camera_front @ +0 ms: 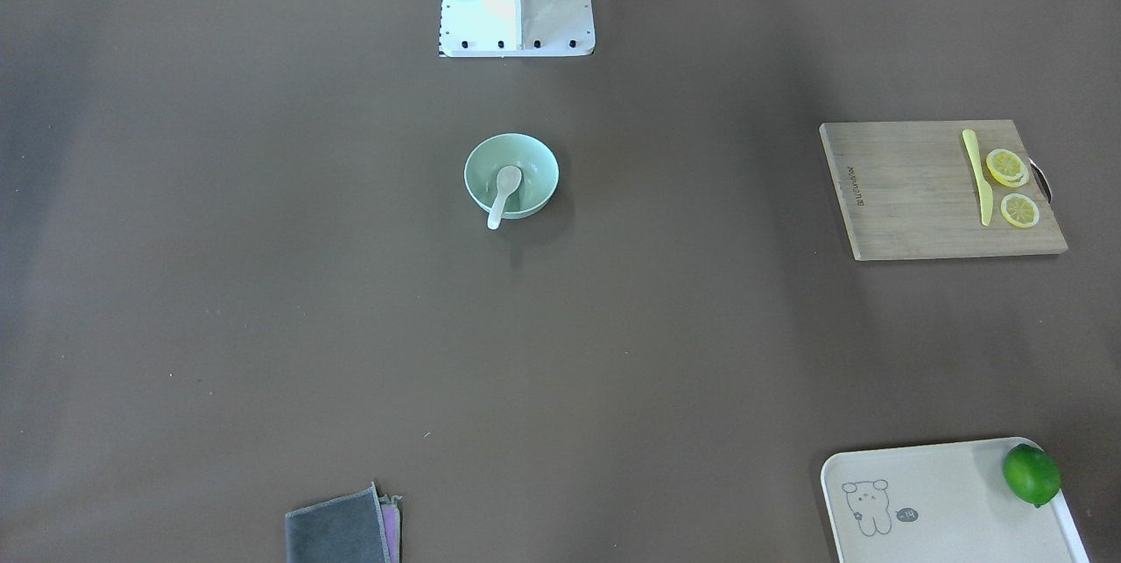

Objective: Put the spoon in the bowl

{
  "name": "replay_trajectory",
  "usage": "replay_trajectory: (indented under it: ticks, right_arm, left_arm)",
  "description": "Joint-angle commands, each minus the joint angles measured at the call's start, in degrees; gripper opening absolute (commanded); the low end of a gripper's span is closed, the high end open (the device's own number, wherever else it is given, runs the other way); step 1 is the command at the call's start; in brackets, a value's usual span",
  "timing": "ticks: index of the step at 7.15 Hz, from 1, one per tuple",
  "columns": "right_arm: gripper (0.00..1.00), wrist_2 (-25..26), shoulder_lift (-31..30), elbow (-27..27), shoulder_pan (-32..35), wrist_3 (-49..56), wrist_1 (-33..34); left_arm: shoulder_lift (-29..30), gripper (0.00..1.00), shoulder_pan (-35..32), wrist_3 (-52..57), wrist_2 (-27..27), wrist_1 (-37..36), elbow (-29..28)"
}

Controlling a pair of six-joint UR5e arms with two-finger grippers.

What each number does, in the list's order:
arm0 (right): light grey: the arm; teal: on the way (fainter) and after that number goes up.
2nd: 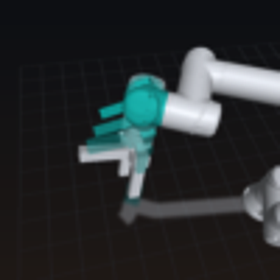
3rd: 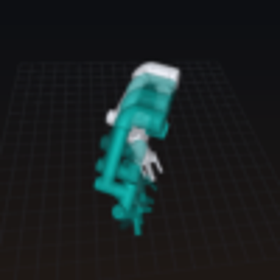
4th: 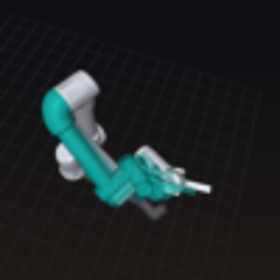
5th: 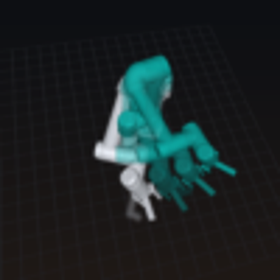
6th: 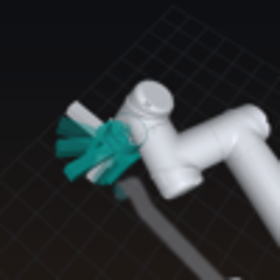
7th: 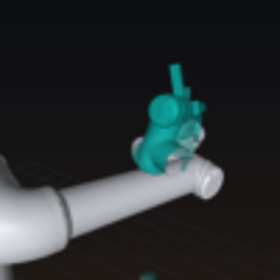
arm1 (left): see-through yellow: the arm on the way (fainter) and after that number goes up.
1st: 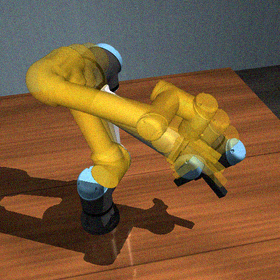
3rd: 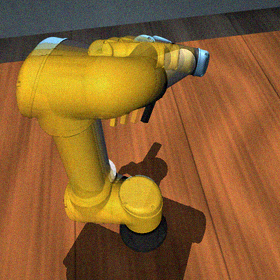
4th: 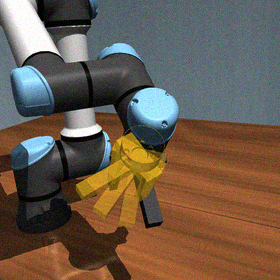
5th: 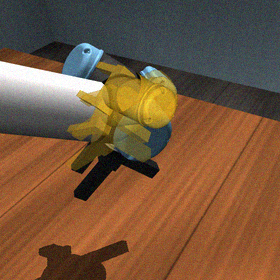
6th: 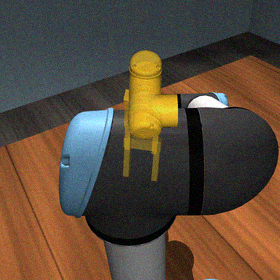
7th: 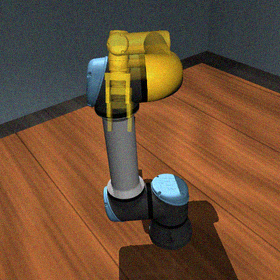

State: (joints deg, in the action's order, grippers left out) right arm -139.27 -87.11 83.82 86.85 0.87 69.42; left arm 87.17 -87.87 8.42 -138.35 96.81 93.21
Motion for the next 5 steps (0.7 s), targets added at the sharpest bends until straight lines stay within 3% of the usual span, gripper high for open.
replay_trajectory:
  ticks: [1,5]
  right_arm:
    - [1.0,-0.04,-0.87,0.38,0.51,-0.17,-0.25]
    - [1.0,-0.12,-0.69,0.29,1.04,-0.43,-0.25]
  left_arm:
    - [0.54,0.98,-0.02,-0.34,-0.95,-0.14,0.13]
    - [-0.16,0.98,0.06,-0.42,2.54,2.06,-0.22]
